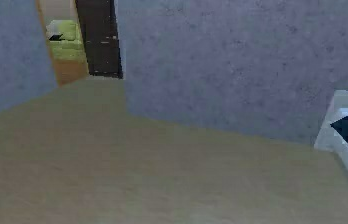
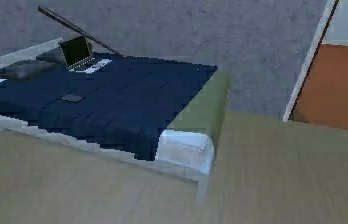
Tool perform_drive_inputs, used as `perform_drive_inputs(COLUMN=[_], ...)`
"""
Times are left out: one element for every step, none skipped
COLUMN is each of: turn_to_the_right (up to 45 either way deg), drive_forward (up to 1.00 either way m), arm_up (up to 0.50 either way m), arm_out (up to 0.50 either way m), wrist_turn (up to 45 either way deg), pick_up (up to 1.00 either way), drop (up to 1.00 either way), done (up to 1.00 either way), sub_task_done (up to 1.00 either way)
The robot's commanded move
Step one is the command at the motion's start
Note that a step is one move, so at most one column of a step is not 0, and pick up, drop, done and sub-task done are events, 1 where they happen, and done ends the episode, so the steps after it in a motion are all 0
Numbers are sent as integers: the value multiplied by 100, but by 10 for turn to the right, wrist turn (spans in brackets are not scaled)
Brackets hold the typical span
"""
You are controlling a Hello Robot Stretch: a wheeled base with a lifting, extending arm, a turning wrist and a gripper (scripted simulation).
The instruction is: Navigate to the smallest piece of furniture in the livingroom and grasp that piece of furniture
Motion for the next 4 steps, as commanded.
perform_drive_inputs(turn_to_the_right=[210, 0, -450, 0], drive_forward=[0, 10, 0, 100], arm_up=[0, 0, 0, 0], arm_out=[0, 0, 0, 0], wrist_turn=[0, 0, 0, 0], pick_up=[0, 0, 0, 0], drop=[0, 0, 0, 0], done=[0, 0, 0, 0], sub_task_done=[0, 0, 0, 0])
